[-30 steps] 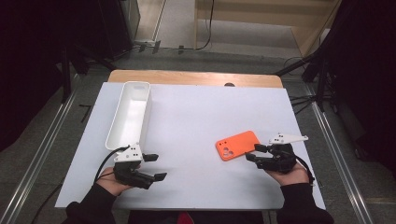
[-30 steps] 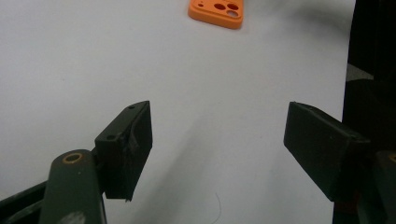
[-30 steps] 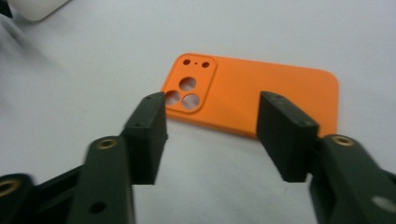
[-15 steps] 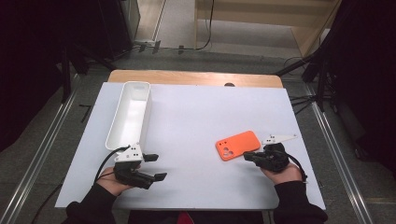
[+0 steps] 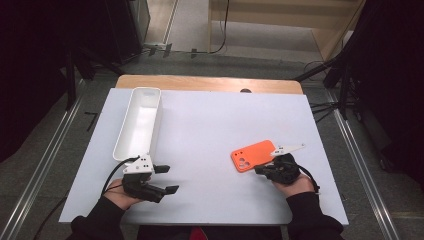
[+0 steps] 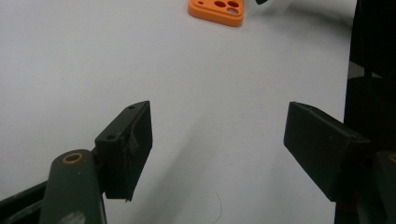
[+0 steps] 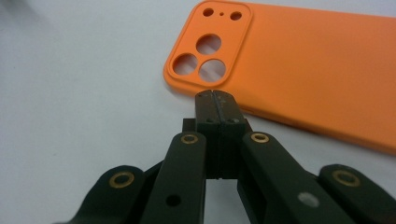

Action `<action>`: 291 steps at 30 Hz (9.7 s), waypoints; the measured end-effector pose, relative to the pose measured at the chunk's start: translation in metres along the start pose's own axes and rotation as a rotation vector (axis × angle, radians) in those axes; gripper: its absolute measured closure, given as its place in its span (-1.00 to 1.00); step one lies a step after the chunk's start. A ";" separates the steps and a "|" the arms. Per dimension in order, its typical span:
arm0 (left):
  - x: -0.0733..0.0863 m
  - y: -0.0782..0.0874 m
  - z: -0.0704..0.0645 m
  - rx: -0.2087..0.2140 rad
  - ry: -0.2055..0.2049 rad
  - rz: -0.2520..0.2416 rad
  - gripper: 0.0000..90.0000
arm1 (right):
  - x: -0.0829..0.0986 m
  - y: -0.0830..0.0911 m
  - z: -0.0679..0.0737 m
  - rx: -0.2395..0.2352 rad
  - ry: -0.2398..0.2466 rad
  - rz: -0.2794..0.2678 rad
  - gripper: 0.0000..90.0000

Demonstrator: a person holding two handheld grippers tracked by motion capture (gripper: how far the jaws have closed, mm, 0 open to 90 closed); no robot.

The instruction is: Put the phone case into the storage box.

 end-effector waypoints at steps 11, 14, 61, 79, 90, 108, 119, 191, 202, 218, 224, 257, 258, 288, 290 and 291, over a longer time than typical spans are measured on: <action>0.000 0.000 0.000 0.000 -0.003 -0.001 -0.47 | -0.011 -0.013 0.004 0.000 0.027 0.033 0.96; 0.000 0.000 0.000 0.000 -0.004 -0.001 -0.47 | -0.017 -0.018 0.005 0.002 0.036 0.040 0.96; 0.004 0.001 0.000 -0.005 0.008 0.002 -0.47 | -0.096 -0.051 -0.010 0.025 0.049 0.019 0.96; 0.009 0.004 -0.002 -0.012 0.025 0.002 -0.47 | -0.116 -0.058 -0.024 0.032 0.020 -0.014 0.96; 0.009 0.003 -0.001 -0.013 0.026 0.002 -0.47 | -0.121 -0.063 -0.027 0.028 0.005 -0.020 0.96; 0.008 0.005 0.000 -0.014 0.024 -0.006 -0.47 | -0.111 -0.027 -0.010 -0.118 0.070 -0.068 -0.09; 0.009 0.007 0.000 -0.017 0.023 -0.005 -0.47 | -0.094 -0.006 0.009 -0.161 0.148 -0.124 -0.39; 0.003 0.003 0.002 -0.013 -0.005 0.006 -0.47 | 0.023 0.019 0.018 -0.139 0.087 -0.086 -0.58; 0.003 0.003 0.003 -0.007 -0.004 0.006 -0.47 | 0.014 0.025 0.006 -0.141 0.056 -0.117 -0.57; 0.003 0.003 0.003 -0.005 0.000 0.005 -0.47 | -0.006 0.031 -0.001 -0.096 0.070 -0.108 -0.58; 0.003 0.001 0.002 -0.004 0.000 0.009 -0.47 | -0.012 0.034 -0.005 -0.082 0.070 -0.110 -0.58; 0.004 0.003 0.003 -0.009 -0.004 0.007 -0.47 | -0.063 0.042 -0.016 -0.068 0.106 -0.116 -0.58; 0.004 0.003 0.003 -0.009 -0.003 0.007 -0.47 | -0.064 0.042 -0.017 -0.068 0.104 -0.111 -0.58; 0.006 0.002 -0.001 -0.002 -0.005 0.008 -0.47 | -0.101 0.031 -0.049 -0.059 0.102 -0.116 -0.73; 0.006 0.002 -0.001 0.000 -0.007 0.012 -0.47 | -0.103 0.028 -0.053 -0.071 0.114 -0.108 -0.79; 0.006 0.002 -0.001 0.001 -0.008 0.012 -0.47 | -0.103 0.028 -0.053 -0.071 0.114 -0.108 -0.79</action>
Point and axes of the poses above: each handheld gripper's, and its own axes: y roughly backward along the jaws, x roughly out of its underside, z roughly to its left, the point moved 1 cm from there along -y, roughly forward along the jaws, and after that the axes turned 12 degrees about z, right-handed, at the moved point
